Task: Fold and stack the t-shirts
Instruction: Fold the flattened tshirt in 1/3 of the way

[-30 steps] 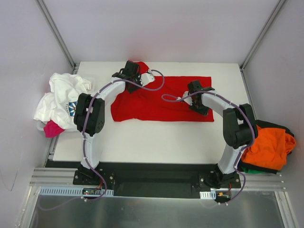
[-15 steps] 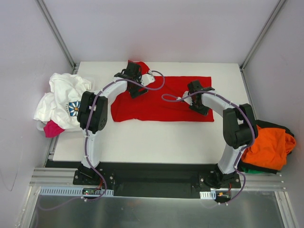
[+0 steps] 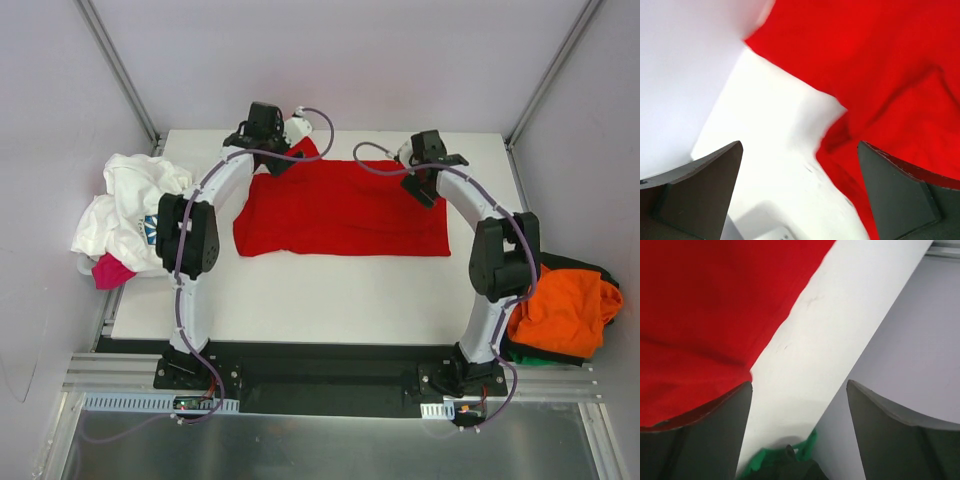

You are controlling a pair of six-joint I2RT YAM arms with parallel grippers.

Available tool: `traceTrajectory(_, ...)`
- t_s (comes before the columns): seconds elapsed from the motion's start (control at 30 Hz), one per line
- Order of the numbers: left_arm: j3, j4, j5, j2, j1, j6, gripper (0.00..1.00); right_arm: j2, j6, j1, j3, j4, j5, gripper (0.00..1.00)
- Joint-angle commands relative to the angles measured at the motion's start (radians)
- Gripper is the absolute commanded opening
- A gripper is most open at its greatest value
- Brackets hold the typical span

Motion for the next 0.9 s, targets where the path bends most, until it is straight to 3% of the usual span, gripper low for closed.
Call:
traceTrajectory(0.0,0.116,0.022,-0.012,0.077,0.005,-0.055,0.99,0.096,0.086,-0.028,0.161,-0.014,-0.058,0.82)
traceTrajectory(0.47,-0.077,0.037,-0.036,0.042,0.004,-0.081,0.99,0.208,0.100,-0.025,0.137,0.022,-0.140,0.92)
traceTrajectory(0.73,-0.150,0.038,-0.113,0.065,-0.028,-0.010,0.99,0.251,0.068,-0.024,0.120,0.034,-0.109,1.00)
traceTrajectory(0.87,-0.179,0.037,-0.142,0.070,-0.038,0.013,0.99,0.261,0.046,-0.021,0.126,0.035,-0.098,0.97)
